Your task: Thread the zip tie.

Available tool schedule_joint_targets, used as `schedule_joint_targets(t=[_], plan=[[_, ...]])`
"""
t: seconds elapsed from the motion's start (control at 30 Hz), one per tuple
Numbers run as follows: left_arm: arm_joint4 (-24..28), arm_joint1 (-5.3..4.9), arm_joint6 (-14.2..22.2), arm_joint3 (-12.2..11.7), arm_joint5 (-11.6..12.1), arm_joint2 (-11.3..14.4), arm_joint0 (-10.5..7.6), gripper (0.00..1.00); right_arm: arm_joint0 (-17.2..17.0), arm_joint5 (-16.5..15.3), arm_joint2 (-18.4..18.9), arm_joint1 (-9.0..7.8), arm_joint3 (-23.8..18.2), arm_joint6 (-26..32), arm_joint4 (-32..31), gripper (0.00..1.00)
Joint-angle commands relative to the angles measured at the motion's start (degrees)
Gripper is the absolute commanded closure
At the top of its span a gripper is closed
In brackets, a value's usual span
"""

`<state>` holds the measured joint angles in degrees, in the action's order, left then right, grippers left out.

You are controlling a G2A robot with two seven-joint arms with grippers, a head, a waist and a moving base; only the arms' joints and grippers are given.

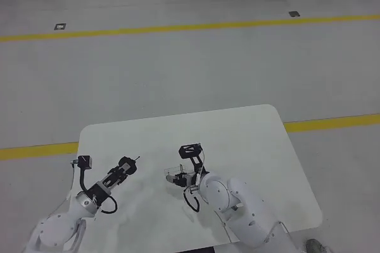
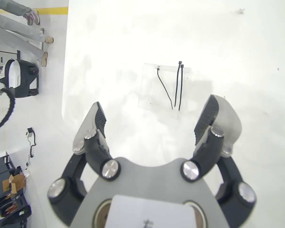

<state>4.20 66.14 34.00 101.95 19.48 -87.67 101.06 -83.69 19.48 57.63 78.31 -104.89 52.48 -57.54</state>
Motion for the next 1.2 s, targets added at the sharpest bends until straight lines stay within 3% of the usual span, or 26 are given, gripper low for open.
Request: schedule_joint_targets(t=[0.0,0.17,0.43,0.63,0.9,1.17], plan=[[0.0,0.0,0.0,0.0,0.0,0.0,0.0,1.0,1.0,0.0,-0.3,1.59,1.8,0.2,-0.7,0.0],[0.0,0.0,0.0,0.0,0.0,0.0,0.0,1.0,3.1,0.0,-0.9,4.68,5.9,1.0,-2.4,0.0],[0.0,0.0,0.0,0.0,0.0,0.0,0.0,1.0,3.0,-1.1,-1.5,4.71,6.7,-0.8,-2.2,0.0],[0.0,0.0,0.0,0.0,0.0,0.0,0.0,1.0,4.9,0.0,-3.7,5.18,9.1,-0.9,-4.2,0.0],[0.0,0.0,0.0,0.0,0.0,0.0,0.0,1.0,6.3,0.0,-4.7,6.39,12.7,1.4,-6.3,0.0],[0.0,0.0,0.0,0.0,0.0,0.0,0.0,1.0,5.3,0.0,-4.0,7.38,12.3,3.6,-11.1,0.0]])
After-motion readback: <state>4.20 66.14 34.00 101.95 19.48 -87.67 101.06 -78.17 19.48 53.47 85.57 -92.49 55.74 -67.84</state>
